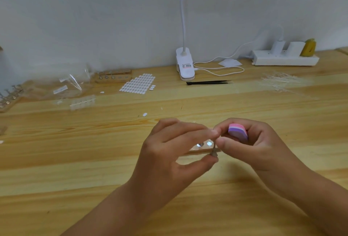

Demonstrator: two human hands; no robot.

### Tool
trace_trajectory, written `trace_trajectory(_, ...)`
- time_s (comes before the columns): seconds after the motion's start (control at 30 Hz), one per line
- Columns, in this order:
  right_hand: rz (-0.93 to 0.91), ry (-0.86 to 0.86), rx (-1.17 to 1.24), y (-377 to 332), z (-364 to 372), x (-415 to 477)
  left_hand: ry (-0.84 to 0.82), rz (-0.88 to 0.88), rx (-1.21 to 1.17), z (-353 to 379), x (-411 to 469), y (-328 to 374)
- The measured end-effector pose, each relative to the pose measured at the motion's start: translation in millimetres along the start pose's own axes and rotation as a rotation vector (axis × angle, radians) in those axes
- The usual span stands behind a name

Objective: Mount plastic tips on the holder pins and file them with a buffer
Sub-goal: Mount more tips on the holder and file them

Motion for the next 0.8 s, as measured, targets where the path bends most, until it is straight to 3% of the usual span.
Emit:
trace_trajectory(0.13,-0.004,-0.066,-0.011,-5,6,0,0.017,-0.063,-0.086,-5,-1,7)
trace_trajectory(0.27,0.074,0.002,-0.053,0,-4,9,0.029,-0.268,-0.273,-8,-5,0)
trace_trajectory(0.43,-0.29,0.059,-0.2,-9,0,-8,0.059,-0.483,-0.524,-2,-15,-14)
trace_trajectory(0.57,-0.509,0.075,-0.476,-16,12,-17,0.052,-0.49,-0.59,0,-15,-11)
trace_trajectory(0.8,-0.6,0.227,-0.693,-24,1,-15,0.036,-0.545,-0.66,2,-18,-12)
Point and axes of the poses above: each hand's wrist, its own x-axis towards the middle knuckle, its own z-axis out of the palm, y = z × x, the point moved 6 cm from there along x, towards the middle knuckle, and after that the axes turned 3 degrees about -y, right-handed, at the moved point
